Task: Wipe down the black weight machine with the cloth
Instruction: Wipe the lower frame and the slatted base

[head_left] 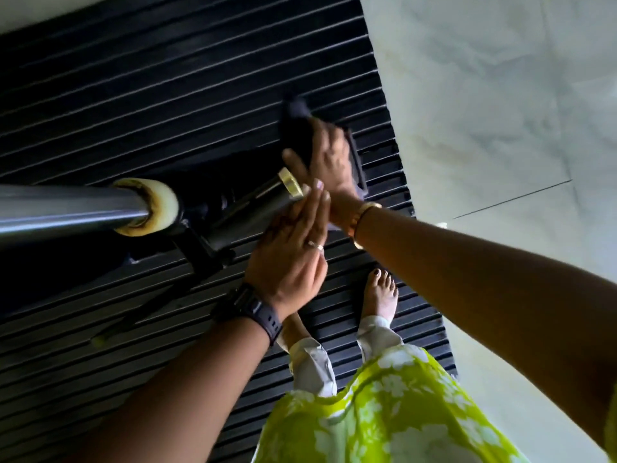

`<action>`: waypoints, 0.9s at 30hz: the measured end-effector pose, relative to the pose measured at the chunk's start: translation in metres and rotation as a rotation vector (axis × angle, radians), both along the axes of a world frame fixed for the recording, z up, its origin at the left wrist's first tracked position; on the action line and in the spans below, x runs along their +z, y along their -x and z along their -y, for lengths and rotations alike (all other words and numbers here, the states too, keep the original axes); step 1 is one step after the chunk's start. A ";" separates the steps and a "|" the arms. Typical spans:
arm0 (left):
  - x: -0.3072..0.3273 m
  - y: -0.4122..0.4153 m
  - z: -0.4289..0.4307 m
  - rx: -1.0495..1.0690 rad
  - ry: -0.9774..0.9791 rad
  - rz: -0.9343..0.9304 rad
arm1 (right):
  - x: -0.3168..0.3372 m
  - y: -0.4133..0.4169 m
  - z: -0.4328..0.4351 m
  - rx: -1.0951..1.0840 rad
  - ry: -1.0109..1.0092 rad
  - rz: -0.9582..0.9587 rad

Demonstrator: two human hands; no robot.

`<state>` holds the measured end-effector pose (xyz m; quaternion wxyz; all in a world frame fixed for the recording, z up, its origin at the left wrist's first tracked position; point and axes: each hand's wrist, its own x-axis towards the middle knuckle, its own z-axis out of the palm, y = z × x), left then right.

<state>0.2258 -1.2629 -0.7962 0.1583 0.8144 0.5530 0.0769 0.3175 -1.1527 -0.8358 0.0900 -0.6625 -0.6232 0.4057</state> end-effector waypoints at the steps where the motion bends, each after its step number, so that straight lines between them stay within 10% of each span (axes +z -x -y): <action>1: -0.006 0.001 -0.002 0.000 0.027 -0.021 | 0.003 -0.005 0.015 0.145 -0.065 -0.012; 4: -0.023 0.010 -0.010 0.052 0.114 -0.027 | -0.010 -0.034 0.031 0.317 -0.127 0.060; 11: -0.050 -0.003 -0.041 0.180 0.064 -0.101 | -0.055 -0.052 -0.016 -0.231 0.277 -0.018; 19: -0.048 -0.003 -0.051 0.329 -0.060 -0.323 | -0.040 -0.062 0.061 0.220 -0.137 -0.093; 27: -0.052 -0.008 -0.054 0.321 -0.299 -0.310 | -0.077 -0.083 -0.009 -0.211 0.422 -0.020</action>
